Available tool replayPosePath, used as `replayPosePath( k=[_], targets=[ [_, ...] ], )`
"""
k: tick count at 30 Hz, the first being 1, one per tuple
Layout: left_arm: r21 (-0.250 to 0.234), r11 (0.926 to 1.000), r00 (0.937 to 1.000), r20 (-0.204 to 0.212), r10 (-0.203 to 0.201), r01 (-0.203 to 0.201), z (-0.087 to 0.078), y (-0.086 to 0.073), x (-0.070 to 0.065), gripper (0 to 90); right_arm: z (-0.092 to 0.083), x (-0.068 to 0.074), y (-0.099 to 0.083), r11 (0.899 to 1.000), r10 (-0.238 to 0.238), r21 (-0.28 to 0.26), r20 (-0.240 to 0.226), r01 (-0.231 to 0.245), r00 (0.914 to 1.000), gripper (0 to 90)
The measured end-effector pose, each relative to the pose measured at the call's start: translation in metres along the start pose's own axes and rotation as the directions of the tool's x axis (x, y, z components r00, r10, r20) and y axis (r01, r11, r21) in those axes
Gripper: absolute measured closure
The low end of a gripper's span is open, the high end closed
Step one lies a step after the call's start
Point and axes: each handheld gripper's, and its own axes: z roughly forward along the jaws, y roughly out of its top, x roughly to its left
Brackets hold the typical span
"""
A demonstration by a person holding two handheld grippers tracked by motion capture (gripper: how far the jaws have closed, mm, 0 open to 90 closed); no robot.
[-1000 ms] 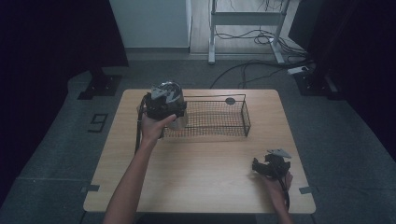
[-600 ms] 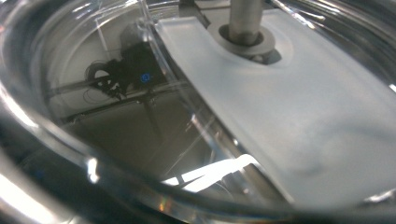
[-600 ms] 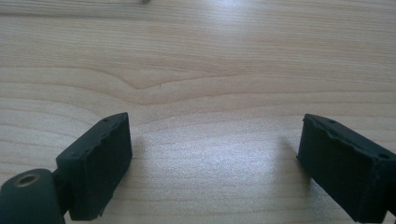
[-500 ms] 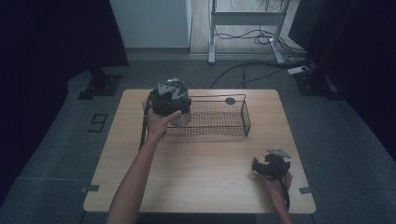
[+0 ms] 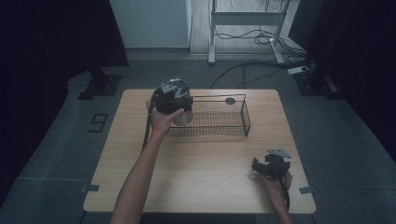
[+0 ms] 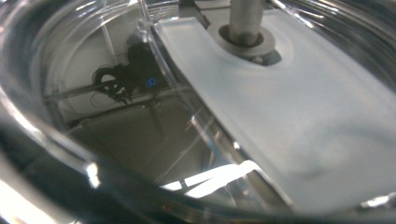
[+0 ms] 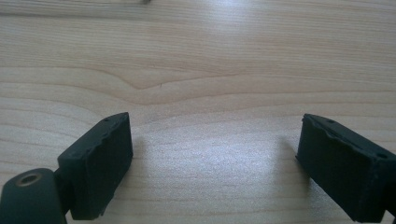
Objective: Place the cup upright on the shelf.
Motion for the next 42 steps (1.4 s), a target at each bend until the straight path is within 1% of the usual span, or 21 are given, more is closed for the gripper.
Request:
replayPosePath(
  k=[3,5,6,8,10,13,19,30,33,34,37,39,42],
  targets=[
    [0.007,1.0,0.9999,-0.013,-0.001,0.001,0.004,-0.002,0.001,3.7,0.0,0.0,0.0,1.0,0.0,0.0,0.0,0.0,1.0,10.2],
    [0.01,0.9999,0.9999,-0.016,-0.006,0.006,0.007,-0.002,0.002,3.7,0.0,0.0,0.0,1.0,0.0,0.0,-0.001,0.0,1.0,10.2],
    [0.013,0.9998,0.9997,-0.016,-0.016,0.017,0.009,-0.003,0.003,3.7,0.0,0.0,0.0,1.0,0.0,0.0,-0.001,0.0,1.0,10.2],
    [0.019,0.9997,0.9997,-0.019,-0.012,0.013,0.011,-0.004,0.003,3.7,0.0,0.0,0.0,1.0,0.001,0.0,-0.001,-0.001,1.0,10.3],
    [0.027,0.9996,0.9997,-0.026,0.004,-0.003,0.014,-0.005,0.003,3.7,0.0,0.0,0.0,1.0,0.001,0.0,-0.002,-0.001,1.0,10.4],
    [0.039,0.9992,0.9993,-0.038,0.007,-0.005,0.019,-0.008,0.002,3.7,0.0,0.0,0.0,1.0,0.0,0.0,-0.002,0.0,1.0,10.4],
    [0.046,0.9989,0.9993,-0.036,-0.001,0.003,0.026,-0.014,0.001,3.7,0.0,0.0,0.0,1.0,0.0,0.0,-0.003,0.0,1.0,10.6],
    [0.078,0.9969,0.9985,-0.054,-0.001,0.006,0.038,-0.025,0.003,3.7,0.0,0.0,0.0,1.0,0.0,0.0,-0.004,0.0,1.0,10.8],
    [0.087,0.9959,0.9978,-0.064,-0.016,0.021,0.042,-0.029,0.003,3.7,0.0,0.0,0.0,1.0,0.0,0.0,-0.004,0.0,1.0,10.9],
    [0.091,0.9957,0.9978,-0.065,-0.014,0.02,0.043,-0.031,0.004,3.7,0.0,0.0,0.0,1.0,-0.001,0.0,-0.004,0.001,1.0,11.0],
    [0.098,0.9948,0.9978,-0.063,-0.021,0.027,0.046,-0.034,0.004,3.7,0.0,0.0,0.0,1.0,-0.001,-0.001,-0.004,0.001,1.0,11.0],
    [0.103,0.9945,0.998,-0.062,-0.014,0.02,0.047,-0.036,0.005,3.7,0.0,0.0,0.0,1.0,-0.001,-0.001,-0.004,0.001,1.0,11.0],
    [0.108,0.9939,0.9978,-0.064,-0.018,0.025,0.049,-0.038,0.005,3.7,0.0,0.0,0.0,1.0,-0.001,-0.001,-0.005,0.001,1.0,11.1]
  ],
)
